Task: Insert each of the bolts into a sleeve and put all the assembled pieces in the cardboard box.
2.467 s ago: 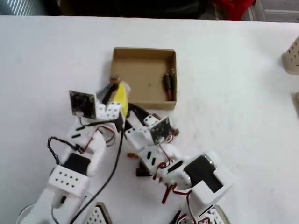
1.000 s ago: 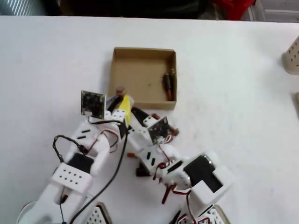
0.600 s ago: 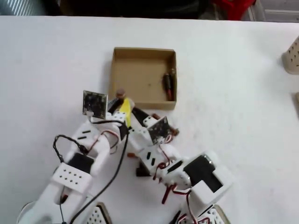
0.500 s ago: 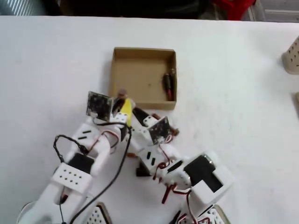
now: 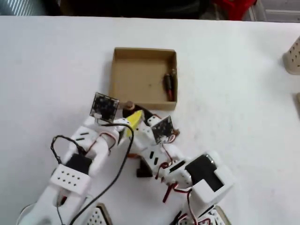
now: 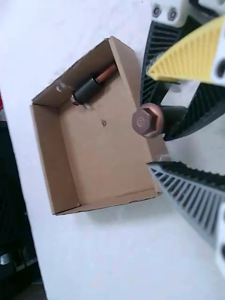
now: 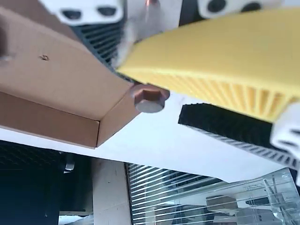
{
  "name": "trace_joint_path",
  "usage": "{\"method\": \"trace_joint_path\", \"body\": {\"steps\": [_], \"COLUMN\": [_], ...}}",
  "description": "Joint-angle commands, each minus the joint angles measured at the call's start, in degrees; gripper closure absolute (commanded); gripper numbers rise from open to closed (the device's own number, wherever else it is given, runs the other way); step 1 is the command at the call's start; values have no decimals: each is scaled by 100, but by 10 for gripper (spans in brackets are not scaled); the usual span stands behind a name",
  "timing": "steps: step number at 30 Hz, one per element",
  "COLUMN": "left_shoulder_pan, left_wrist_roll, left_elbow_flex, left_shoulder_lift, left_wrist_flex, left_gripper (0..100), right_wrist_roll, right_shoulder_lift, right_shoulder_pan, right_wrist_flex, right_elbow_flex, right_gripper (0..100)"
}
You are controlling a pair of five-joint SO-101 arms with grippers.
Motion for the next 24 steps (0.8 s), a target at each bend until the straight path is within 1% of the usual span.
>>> {"method": "trace_joint_path", "body": {"steps": [1,4,7,12,15,17,21,22,24], "left_shoulder_pan": [-154,-295,-655,-1473,-1640,-1657,-1780,-1868,-2070], "left_wrist_roll": [-53,79,633,1635,2075,2224,2259,2259,2259], "left_elbow_flex": [-88,-255,-510,-1002,-1178,-1231,-1231,-1231,-1204], "left_shoulder_lift": [92,92,92,92,92,92,92,92,92], "left_wrist_flex": [70,114,79,79,70,70,62,-44,-360], "left_gripper": [688,687,687,690,691,691,693,708,784], "right_wrist_roll": [-26,-26,-26,-26,-26,-26,-26,-26,-26], "right_shoulder_lift": [-119,-119,-119,-119,-110,-110,-110,-110,-110], "right_shoulder_pan": [40,40,40,40,31,31,40,40,40], "right_wrist_flex": [-189,-171,-163,-163,-163,-163,-163,-163,-163], "right_elbow_flex": [-141,-141,-141,-149,-149,-149,-149,-149,-149], "right_gripper": [981,981,981,981,981,981,981,981,981]}}
